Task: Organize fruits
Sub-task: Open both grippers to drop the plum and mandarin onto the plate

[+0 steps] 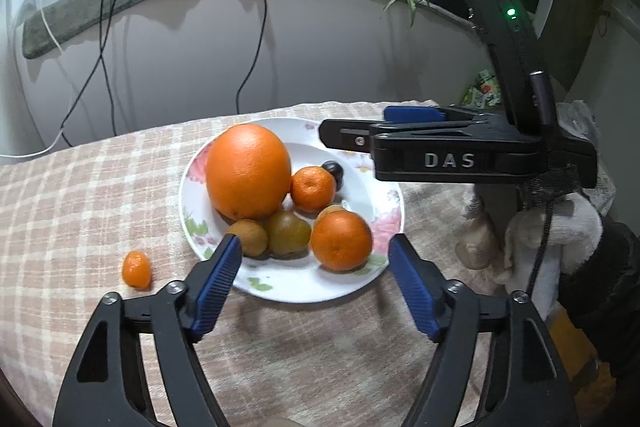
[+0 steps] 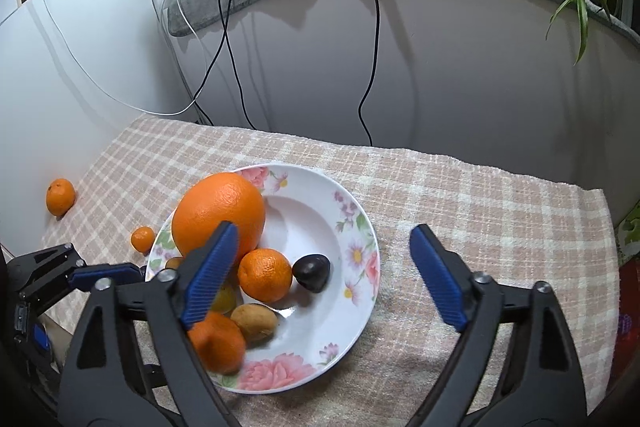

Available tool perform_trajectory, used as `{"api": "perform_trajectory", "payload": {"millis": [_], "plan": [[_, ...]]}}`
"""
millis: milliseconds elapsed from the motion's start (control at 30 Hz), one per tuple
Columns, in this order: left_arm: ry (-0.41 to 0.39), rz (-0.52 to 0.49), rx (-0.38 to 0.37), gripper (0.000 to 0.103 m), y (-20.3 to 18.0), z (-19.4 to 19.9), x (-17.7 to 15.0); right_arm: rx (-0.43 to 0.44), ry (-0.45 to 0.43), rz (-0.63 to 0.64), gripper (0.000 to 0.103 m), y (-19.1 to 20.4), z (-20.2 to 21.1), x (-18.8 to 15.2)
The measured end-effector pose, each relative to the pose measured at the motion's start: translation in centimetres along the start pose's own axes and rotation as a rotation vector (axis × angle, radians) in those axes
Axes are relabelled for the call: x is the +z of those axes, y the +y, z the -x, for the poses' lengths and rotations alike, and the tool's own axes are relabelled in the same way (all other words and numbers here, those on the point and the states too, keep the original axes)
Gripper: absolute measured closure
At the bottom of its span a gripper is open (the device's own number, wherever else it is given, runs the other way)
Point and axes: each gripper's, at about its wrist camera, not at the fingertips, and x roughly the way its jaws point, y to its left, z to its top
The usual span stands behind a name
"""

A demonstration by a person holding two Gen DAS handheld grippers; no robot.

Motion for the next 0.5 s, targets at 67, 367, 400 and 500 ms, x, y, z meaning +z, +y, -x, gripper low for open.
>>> {"api": "perform_trajectory", "payload": {"millis": [67,367,400,500], "plan": [[0.001,-0.004,0.024,0.023,-0.02,0.07,-0.03,0.000,0.004,0.006,0.011,0.14,0.06,0.02],[0.005,-0.008,0.043,0.023,-0.01,0.12,0.05,-0.008,-0.002,0.012,0.011,0.48,0.59,0.14],[0.004,-0.009,0.044,0.023,-0.05,0.17,0.02,-0.011,-0.004,0.012,0.011,0.54,0.67,0.16],[-0.002,-0.012,0.046,0.023,-0.19,0.37,-0.05,-0.016,-0.008,0.016,0.011,0.69,0.95,0.28]]}}
